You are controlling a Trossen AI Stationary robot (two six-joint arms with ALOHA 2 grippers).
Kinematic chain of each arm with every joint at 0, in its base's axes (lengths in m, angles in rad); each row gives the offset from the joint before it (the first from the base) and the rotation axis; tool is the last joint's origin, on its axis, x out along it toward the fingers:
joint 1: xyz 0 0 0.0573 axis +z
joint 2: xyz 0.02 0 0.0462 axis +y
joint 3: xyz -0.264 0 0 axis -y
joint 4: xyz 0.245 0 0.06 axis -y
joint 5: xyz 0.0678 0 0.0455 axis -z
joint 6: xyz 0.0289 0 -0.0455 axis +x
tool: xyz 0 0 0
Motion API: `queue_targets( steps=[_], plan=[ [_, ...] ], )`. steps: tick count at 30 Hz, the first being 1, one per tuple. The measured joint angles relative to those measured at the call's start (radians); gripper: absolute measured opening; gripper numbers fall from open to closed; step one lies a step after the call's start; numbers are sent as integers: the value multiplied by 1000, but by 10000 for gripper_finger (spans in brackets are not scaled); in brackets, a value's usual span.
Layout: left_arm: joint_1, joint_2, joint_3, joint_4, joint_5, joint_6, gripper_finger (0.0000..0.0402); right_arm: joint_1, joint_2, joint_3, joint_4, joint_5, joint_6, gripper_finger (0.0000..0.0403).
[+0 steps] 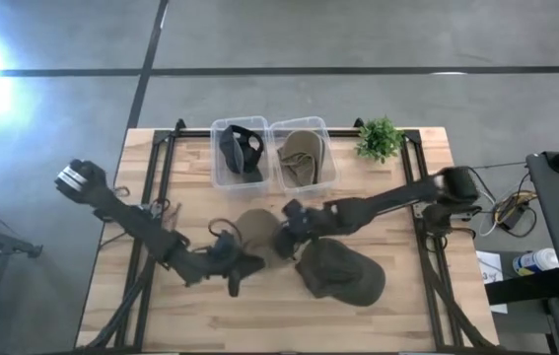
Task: Pick & Place hat
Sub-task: Put the brown cap into the right transparent container
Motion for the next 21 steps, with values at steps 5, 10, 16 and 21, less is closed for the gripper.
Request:
queue_targets(
  steps=[5,10,16,21],
  plan=[
    [1,-154,66,-5,-81,219,92,-9,-231,16,-72,261,-90,13],
    [1,-244,137,-2,-177,447,92,-32,-391,37,-253,676,-146,13],
    [14,-253,174,-6,-226,562,92,-184,-393,44,-329,720,-154,13],
    [25,-228,166,-9,-230,510,92,-298,-270,42,-336,700,-123,13]
  ],
)
